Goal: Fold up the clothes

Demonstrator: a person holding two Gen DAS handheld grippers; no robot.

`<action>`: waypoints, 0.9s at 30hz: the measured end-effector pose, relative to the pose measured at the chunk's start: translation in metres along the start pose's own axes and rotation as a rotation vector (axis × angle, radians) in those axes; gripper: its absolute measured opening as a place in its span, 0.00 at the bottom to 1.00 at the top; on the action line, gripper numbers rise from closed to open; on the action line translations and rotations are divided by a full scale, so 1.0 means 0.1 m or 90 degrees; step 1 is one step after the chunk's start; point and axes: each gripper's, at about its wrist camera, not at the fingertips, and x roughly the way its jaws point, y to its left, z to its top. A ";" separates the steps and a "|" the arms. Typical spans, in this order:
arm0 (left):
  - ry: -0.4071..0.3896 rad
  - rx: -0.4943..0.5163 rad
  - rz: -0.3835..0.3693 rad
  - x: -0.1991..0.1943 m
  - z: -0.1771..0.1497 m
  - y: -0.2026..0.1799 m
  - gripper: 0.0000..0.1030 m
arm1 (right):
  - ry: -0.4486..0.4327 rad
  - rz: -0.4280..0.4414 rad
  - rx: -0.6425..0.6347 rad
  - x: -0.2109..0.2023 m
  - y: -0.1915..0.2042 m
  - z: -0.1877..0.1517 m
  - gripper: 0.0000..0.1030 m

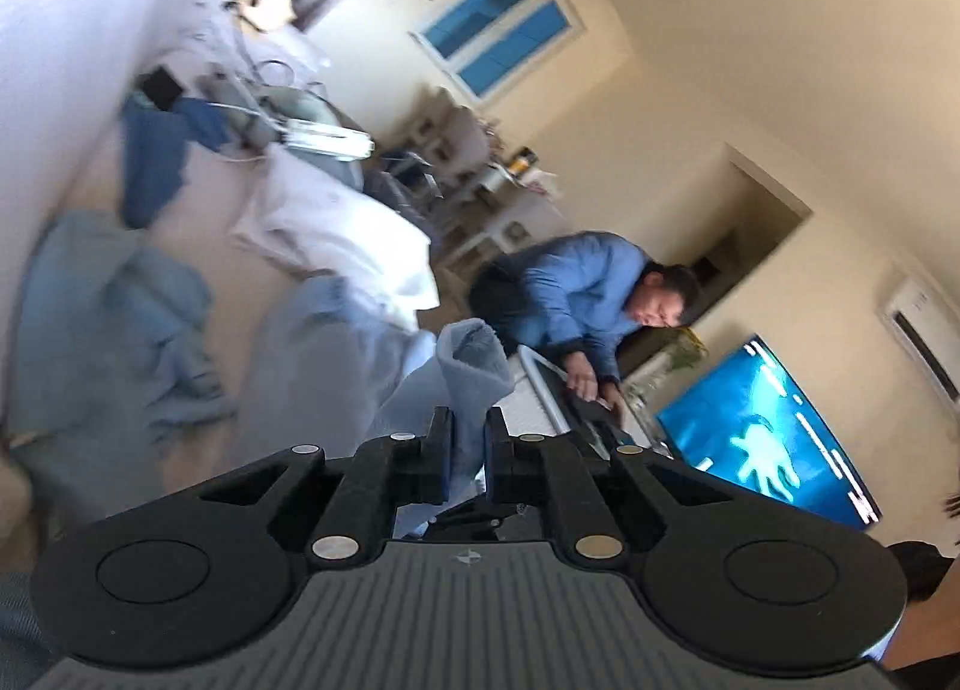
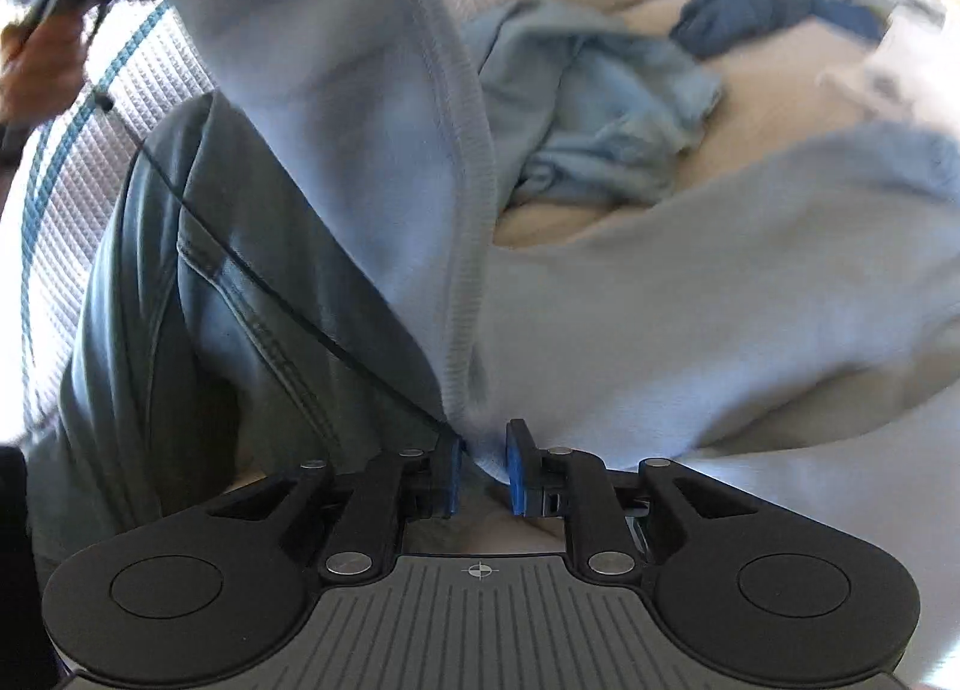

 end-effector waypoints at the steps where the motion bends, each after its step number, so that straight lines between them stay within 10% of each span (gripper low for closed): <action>1: -0.005 -0.001 0.002 -0.03 0.00 -0.01 0.07 | 0.002 0.009 0.006 0.05 0.01 0.04 0.23; 11: 0.005 0.097 -0.046 0.38 0.54 -0.21 0.08 | -0.149 -0.038 0.093 -0.55 -0.14 -0.04 0.49; 16: 0.014 0.030 -0.040 0.51 0.45 -0.06 0.37 | -0.225 -0.064 0.173 -0.80 -0.33 -0.22 0.50; 27: 0.021 -0.045 0.245 0.22 0.08 0.42 0.60 | -0.191 0.025 0.106 0.04 -0.35 0.65 0.51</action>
